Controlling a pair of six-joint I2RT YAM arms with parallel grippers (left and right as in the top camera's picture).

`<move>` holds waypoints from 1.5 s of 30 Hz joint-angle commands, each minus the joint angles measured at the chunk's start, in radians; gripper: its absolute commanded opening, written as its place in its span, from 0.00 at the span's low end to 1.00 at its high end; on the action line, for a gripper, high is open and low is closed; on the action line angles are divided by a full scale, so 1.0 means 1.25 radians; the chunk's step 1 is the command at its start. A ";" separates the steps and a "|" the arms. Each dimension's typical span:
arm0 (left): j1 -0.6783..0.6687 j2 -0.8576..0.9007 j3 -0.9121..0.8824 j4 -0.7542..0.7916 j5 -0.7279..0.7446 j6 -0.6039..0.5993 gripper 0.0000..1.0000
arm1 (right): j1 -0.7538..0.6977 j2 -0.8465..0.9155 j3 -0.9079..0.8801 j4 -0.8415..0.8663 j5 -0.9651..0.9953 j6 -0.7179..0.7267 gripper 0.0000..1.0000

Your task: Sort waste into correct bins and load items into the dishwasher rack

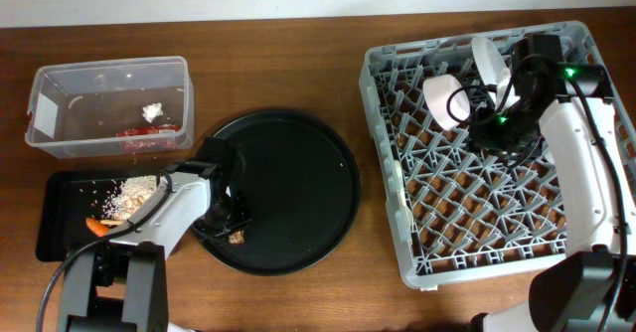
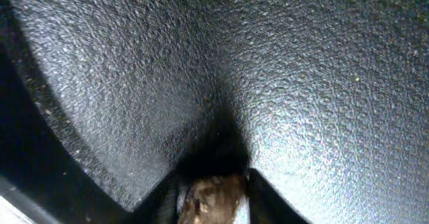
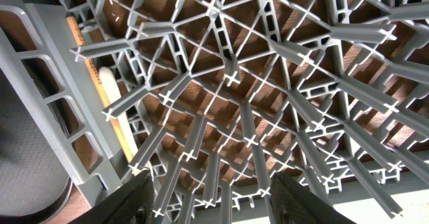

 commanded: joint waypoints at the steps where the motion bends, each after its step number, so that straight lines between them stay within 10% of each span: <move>1: 0.012 -0.002 0.014 -0.011 -0.002 0.001 0.27 | -0.002 -0.001 0.009 -0.003 -0.005 0.008 0.59; 11: 0.276 -0.028 0.307 -0.161 0.005 0.052 0.23 | -0.002 -0.001 0.009 -0.003 -0.002 0.008 0.59; 24: 0.591 0.021 0.313 -0.120 -0.018 0.052 0.31 | -0.002 -0.001 0.009 -0.003 -0.002 0.008 0.59; 27: 0.592 0.022 0.310 -0.122 -0.018 0.052 0.57 | -0.002 -0.001 0.009 -0.003 -0.002 0.008 0.59; 38: 0.510 0.022 0.310 -0.124 0.060 0.100 0.69 | -0.001 0.000 0.009 -0.002 -0.002 0.008 0.60; 45: 0.212 0.022 0.328 -0.095 0.104 0.373 0.86 | 0.010 0.000 0.008 0.003 -0.108 -0.053 0.71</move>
